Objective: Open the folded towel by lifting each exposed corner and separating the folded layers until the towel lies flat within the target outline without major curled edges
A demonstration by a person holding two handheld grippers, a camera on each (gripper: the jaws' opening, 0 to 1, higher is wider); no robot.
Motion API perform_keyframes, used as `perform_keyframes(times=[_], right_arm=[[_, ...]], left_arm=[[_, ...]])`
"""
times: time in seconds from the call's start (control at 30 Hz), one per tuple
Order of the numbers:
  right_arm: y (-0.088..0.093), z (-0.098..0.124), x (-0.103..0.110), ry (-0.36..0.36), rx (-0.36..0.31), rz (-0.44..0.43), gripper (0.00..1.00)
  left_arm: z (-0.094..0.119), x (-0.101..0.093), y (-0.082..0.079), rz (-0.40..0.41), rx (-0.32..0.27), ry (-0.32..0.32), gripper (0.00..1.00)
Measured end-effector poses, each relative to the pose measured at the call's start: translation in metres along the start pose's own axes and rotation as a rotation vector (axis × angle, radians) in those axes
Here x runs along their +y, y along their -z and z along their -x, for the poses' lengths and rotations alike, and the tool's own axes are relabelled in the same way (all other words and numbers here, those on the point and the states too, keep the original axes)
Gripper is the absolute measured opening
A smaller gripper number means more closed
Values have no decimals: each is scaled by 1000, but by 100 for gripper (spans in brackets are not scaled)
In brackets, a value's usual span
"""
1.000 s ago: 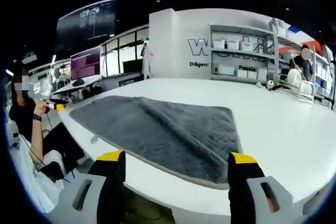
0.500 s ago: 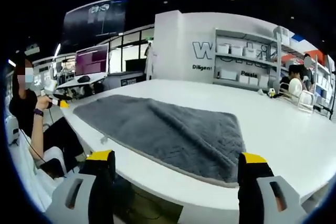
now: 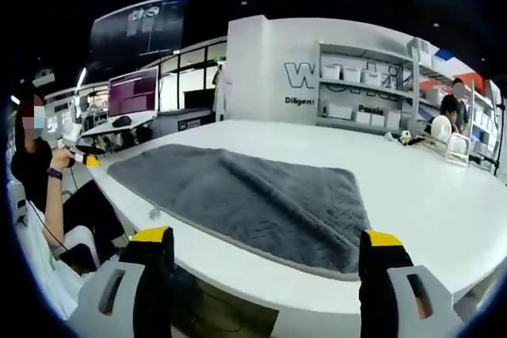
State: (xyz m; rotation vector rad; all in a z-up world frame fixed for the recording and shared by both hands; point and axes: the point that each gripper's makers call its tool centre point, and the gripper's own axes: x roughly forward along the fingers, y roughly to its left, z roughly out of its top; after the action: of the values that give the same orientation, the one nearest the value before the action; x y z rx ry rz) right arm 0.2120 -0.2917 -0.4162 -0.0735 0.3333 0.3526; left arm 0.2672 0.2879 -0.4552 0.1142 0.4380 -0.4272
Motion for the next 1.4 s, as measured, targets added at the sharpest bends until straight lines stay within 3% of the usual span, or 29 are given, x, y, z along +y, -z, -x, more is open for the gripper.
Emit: perform_keyframes(times=[0.13,0.4,0.67,1.4], right_arm=[[1,-1,-4,17,2,-33,99],[0,3,-9,46,-3,-17,99],[13,-3,-6,46,41,5,99],[21,-5,-12,57,43,-56,99]], left_arm=[[1,0,0,0,1,-1,90],[0,-2,1,-7,7,2,90],[2,-3,-4,-12,-9,7,90],[1,-1,-1,-9,4,6,88]])
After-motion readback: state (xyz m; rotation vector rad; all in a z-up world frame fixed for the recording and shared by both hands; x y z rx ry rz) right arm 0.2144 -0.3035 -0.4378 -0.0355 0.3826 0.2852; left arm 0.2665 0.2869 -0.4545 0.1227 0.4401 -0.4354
